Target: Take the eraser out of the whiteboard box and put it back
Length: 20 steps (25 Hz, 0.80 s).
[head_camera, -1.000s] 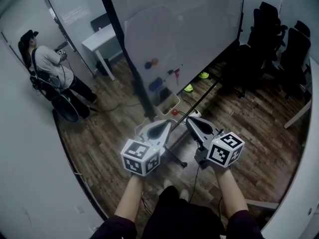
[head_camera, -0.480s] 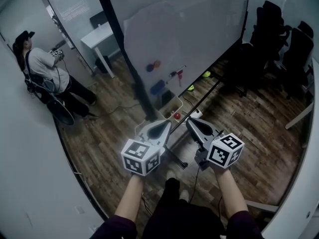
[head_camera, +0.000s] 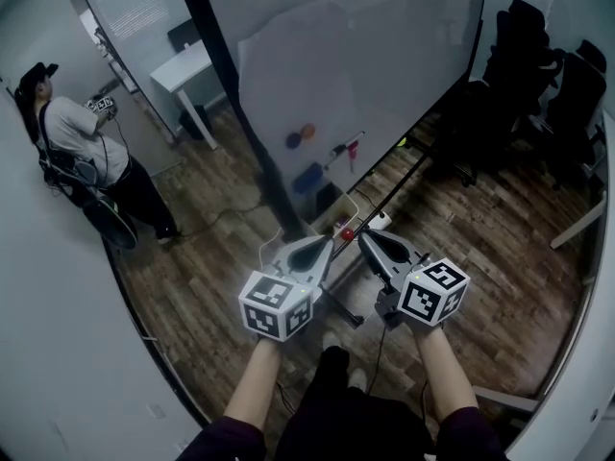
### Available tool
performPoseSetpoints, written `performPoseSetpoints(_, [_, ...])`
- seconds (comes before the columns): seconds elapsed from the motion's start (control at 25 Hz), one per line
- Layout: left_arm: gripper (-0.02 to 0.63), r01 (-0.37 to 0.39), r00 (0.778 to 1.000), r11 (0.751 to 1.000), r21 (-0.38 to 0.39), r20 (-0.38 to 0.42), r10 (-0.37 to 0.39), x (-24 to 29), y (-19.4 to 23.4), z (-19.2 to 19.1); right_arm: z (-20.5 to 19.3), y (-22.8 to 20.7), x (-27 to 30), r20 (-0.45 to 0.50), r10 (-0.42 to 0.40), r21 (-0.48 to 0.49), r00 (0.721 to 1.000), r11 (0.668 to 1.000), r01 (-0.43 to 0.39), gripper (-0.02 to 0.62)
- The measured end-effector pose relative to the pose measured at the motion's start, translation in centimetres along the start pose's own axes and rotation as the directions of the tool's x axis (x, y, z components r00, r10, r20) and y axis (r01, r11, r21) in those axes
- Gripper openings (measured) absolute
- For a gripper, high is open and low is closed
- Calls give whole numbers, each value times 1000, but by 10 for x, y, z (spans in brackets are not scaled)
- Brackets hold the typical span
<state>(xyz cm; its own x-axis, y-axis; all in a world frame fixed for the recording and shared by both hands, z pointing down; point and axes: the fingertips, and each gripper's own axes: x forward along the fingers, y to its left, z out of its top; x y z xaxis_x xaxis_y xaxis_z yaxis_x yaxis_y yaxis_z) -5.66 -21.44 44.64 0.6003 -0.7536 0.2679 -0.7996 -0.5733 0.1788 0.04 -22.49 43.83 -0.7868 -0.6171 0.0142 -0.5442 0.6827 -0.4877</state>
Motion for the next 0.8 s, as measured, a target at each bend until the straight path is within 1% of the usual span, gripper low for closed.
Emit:
performPoseSetpoints(0.6, [5, 41, 999, 999, -16, -32, -41, 28, 50, -4, -7, -28, 53, -30, -52, 2, 998, 999, 52, 5])
performPoseSetpoints(0.8, [5, 45, 998, 998, -38, -37, -46, 31, 62, -6, -10, -33, 63, -42, -72, 2, 997, 997, 72, 5])
